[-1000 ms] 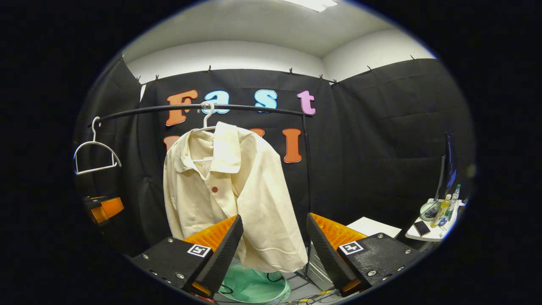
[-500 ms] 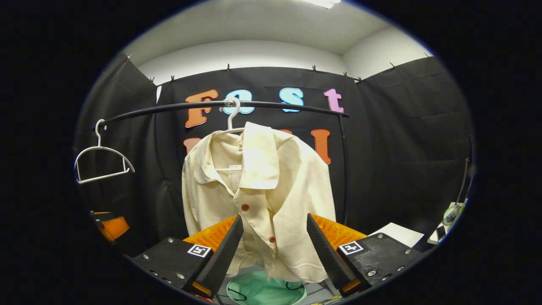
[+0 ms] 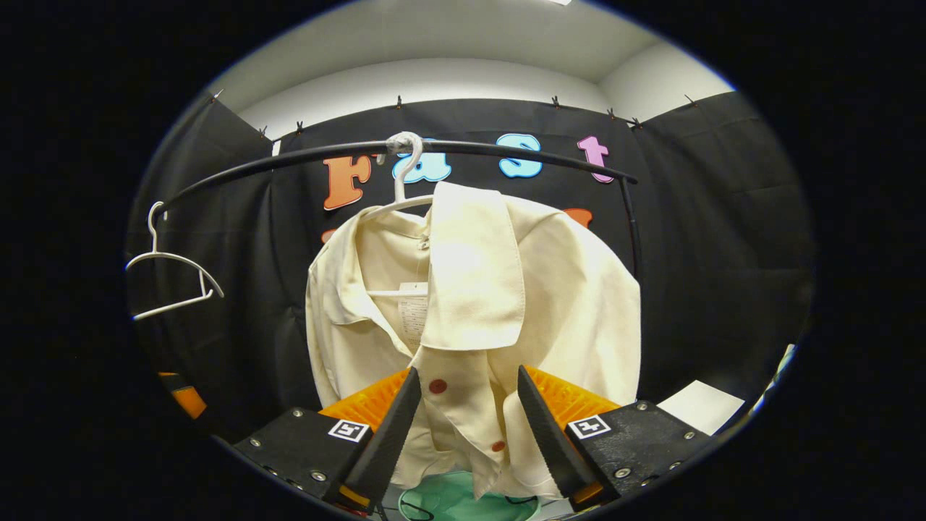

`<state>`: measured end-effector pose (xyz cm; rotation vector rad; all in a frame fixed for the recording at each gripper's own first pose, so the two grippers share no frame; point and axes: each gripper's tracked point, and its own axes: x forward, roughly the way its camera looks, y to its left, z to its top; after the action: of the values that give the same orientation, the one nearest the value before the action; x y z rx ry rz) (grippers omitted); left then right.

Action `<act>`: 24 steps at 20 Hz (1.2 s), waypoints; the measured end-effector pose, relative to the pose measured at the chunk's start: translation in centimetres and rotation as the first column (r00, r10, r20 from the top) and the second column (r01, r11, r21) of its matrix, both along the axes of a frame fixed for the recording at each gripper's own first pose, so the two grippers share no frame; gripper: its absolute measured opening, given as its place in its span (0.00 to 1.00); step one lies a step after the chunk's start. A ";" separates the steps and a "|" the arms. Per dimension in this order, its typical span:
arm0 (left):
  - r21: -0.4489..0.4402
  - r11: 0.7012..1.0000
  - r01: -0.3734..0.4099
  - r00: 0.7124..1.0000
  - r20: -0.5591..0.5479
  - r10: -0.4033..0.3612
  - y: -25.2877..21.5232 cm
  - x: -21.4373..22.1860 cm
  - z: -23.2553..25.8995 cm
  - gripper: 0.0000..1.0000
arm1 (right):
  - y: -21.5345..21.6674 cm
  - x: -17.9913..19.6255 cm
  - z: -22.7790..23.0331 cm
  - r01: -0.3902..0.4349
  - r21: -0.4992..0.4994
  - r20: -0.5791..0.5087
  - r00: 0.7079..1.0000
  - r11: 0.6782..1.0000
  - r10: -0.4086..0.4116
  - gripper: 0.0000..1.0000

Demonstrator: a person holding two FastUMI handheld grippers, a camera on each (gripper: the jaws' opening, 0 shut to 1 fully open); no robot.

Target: Grasp the clothes on the hanger with both hands and then place them into the laundry hamper below.

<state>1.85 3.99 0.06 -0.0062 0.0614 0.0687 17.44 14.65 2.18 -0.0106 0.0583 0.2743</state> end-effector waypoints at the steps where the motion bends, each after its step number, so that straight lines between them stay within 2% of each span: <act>1: 0.001 1.000 -0.003 1.000 -0.001 0.003 0.2 0.2 0.0 1.00 | 0.1 0.8 -0.5 0.003 0.000 -0.010 1.000 1.000 -0.003 0.85; 4: 0.007 1.000 -0.007 1.000 -0.004 0.007 0.5 0.6 0.1 1.00 | 0.7 2.9 -1.5 0.002 0.020 -0.043 0.999 1.000 -0.001 0.85; 5: 0.011 1.000 -0.006 1.000 -0.003 0.006 0.5 0.8 0.2 0.97 | 0.9 3.5 -1.8 0.002 0.024 -0.050 0.999 1.000 -0.001 0.85; 6: 0.015 1.000 -0.004 1.000 -0.002 0.004 0.5 1.0 0.2 1.00 | 1.0 4.2 -2.1 0.002 0.026 -0.057 0.998 1.000 0.000 0.85; 8: 0.022 1.000 -0.003 1.000 -0.001 0.003 0.5 1.3 0.3 0.97 | 1.5 5.1 -2.6 -0.002 0.031 -0.067 0.998 1.000 0.004 0.83; 9: 0.022 1.000 -0.003 1.000 0.000 0.003 0.4 1.5 0.3 1.00 | 1.7 5.5 -2.8 -0.004 0.036 -0.072 0.997 0.999 0.007 0.78; 10: 0.022 1.000 -0.002 1.000 0.000 0.002 0.4 1.7 0.5 0.97 | 1.9 5.9 -3.0 -0.007 0.041 -0.077 0.997 0.999 0.010 0.70; 13: 0.030 1.000 -0.002 1.000 -0.005 0.002 0.1 1.8 0.9 0.97 | 2.3 6.5 -3.2 -0.025 0.056 -0.098 0.995 0.998 0.030 0.59; 14: 0.037 0.999 -0.005 1.000 -0.008 0.005 -0.1 1.8 1.2 1.00 | 2.5 6.5 -3.4 -0.033 0.064 -0.108 0.993 0.997 0.040 0.52; 17: 0.039 0.999 -0.007 1.000 -0.003 0.008 -0.9 2.0 2.2 0.94 | 2.3 6.5 -3.5 -0.053 0.070 -0.137 0.989 0.996 0.062 0.37; 18: 0.038 0.999 -0.008 1.000 0.000 0.008 -1.3 2.1 2.4 0.97 | 2.0 6.6 -3.5 -0.050 0.066 -0.141 0.988 0.997 0.059 0.26; 20: 0.040 0.999 -0.014 1.000 0.004 0.014 -2.2 2.4 2.7 0.97 | 1.3 6.4 -3.5 -0.041 0.053 -0.150 0.987 0.998 0.049 0.12; 22: 0.043 0.999 -0.008 1.000 0.000 0.008 -3.5 3.0 2.7 0.97 | 1.0 6.0 -3.4 -0.041 0.047 -0.155 0.987 0.998 0.048 0.04; 24: 0.044 0.999 -0.001 1.000 -0.003 0.001 -4.9 3.4 2.6 0.97 | 0.7 5.3 -3.3 -0.055 0.044 -0.158 0.985 0.998 0.061 0.03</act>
<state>5.20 -0.95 2.69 0.0378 0.0632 0.0713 22.71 15.34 -1.11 0.0494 0.2121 0.3344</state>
